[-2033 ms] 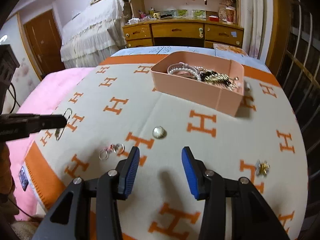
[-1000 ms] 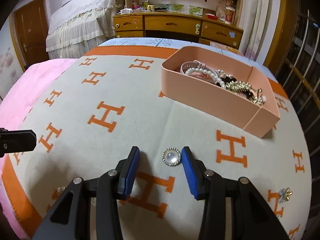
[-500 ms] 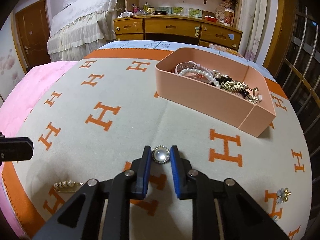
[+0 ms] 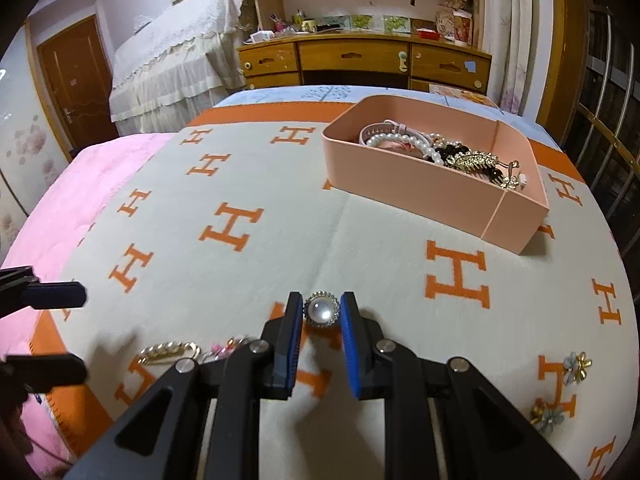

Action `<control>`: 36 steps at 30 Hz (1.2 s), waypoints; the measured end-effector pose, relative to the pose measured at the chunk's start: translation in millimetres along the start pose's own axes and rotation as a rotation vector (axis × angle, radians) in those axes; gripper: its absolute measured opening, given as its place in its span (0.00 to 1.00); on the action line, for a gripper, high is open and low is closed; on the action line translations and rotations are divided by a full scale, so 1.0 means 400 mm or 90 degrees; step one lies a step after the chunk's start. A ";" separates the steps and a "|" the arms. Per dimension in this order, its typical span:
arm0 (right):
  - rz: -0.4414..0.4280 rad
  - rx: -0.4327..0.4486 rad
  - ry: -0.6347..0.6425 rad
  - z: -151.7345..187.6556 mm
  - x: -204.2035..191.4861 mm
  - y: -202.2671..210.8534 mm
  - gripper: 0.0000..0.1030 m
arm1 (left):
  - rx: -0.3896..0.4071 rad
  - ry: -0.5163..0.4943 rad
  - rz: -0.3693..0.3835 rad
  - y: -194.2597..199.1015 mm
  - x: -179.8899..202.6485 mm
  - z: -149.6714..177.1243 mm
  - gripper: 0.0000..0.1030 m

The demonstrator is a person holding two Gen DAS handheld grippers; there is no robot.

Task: Organize jewelry
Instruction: 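Carry both earrings into the pink box and open both grippers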

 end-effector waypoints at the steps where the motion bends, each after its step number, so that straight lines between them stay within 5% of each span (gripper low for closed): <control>1: -0.003 0.003 -0.001 0.004 -0.001 0.005 0.18 | -0.013 -0.018 -0.013 -0.014 0.006 0.007 0.64; 5: -0.015 0.010 -0.013 0.013 0.005 0.019 0.18 | -0.066 -0.056 -0.019 -0.069 0.026 0.015 0.53; 7: -0.017 0.013 -0.018 0.015 0.012 0.024 0.18 | -0.099 -0.057 -0.014 -0.097 0.028 0.011 0.35; 10: -0.023 0.020 -0.028 0.018 0.023 0.033 0.18 | -0.118 -0.066 -0.011 -0.117 0.033 -0.009 0.27; 18: -0.034 0.031 -0.044 0.020 0.041 0.048 0.18 | -0.198 -0.160 -0.051 -0.148 0.066 -0.026 0.26; 23: -0.041 0.041 -0.053 0.016 0.052 0.060 0.18 | -0.239 -0.143 -0.069 -0.154 0.056 -0.041 0.05; 30: -0.042 0.058 -0.050 0.000 0.060 0.088 0.18 | -0.201 -0.113 -0.067 -0.117 0.057 -0.040 0.05; 36: -0.060 0.080 -0.072 -0.047 0.084 0.130 0.18 | -0.130 -0.085 -0.057 -0.027 0.069 -0.136 0.05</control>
Point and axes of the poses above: each gripper's, at about its wrist camera, not at the fingertips, and y roughly against the way its jaws point, x to its right, z to its underside, the point moved 7 cm from there along -y, roughly the way its jaws point, and after that the axes turned 6 degrees about y, right-handed, at the moved point
